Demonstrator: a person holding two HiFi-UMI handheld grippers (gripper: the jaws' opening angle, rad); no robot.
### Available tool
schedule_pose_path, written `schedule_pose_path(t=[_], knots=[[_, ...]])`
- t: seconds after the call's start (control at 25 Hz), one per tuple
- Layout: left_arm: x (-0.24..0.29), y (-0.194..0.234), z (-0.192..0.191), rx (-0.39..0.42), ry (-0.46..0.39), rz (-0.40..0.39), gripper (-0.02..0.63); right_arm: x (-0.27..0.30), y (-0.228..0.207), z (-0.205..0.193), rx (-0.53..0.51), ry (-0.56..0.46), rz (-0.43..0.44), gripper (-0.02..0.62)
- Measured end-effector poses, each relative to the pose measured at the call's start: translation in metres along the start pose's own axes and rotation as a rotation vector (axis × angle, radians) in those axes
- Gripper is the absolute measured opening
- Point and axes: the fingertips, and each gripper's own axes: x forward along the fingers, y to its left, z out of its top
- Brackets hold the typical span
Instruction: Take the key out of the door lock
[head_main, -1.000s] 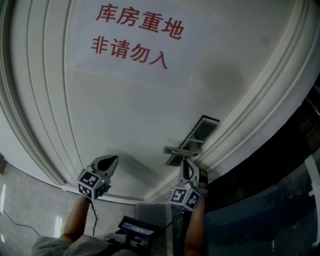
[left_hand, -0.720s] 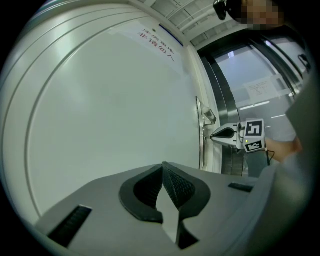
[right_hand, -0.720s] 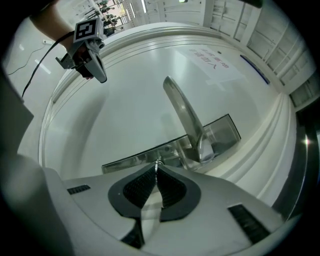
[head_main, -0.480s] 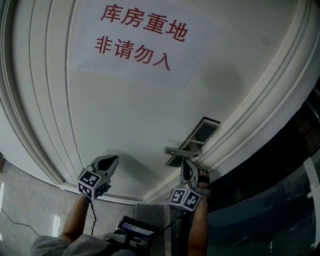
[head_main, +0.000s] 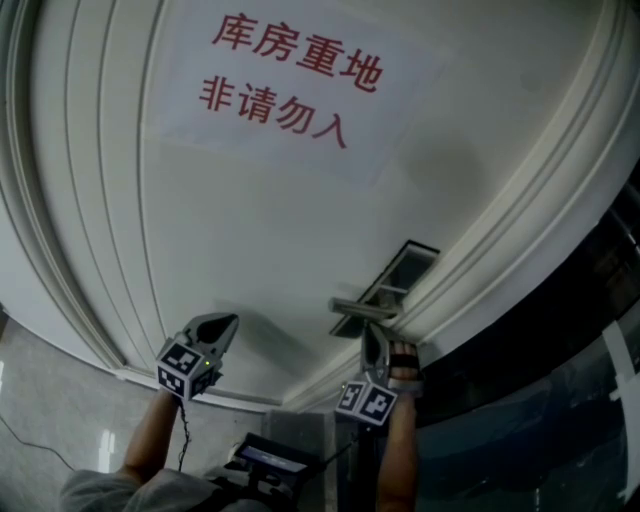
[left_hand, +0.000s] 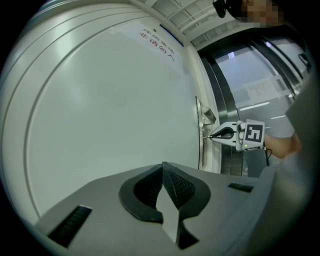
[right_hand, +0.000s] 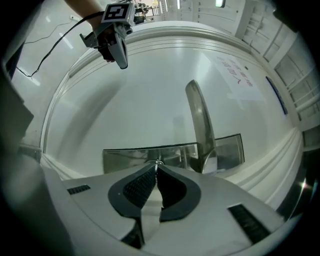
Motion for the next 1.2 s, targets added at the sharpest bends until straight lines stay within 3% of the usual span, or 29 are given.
schedule_pose_path(t=[1.2], knots=[[-0.0084, -0.0045, 0.0025, 0.007, -0.004, -0.001, 0.008, -0.0082, 0.0022, -0.0019, -0.051, 0.021, -0.021, 0.021]])
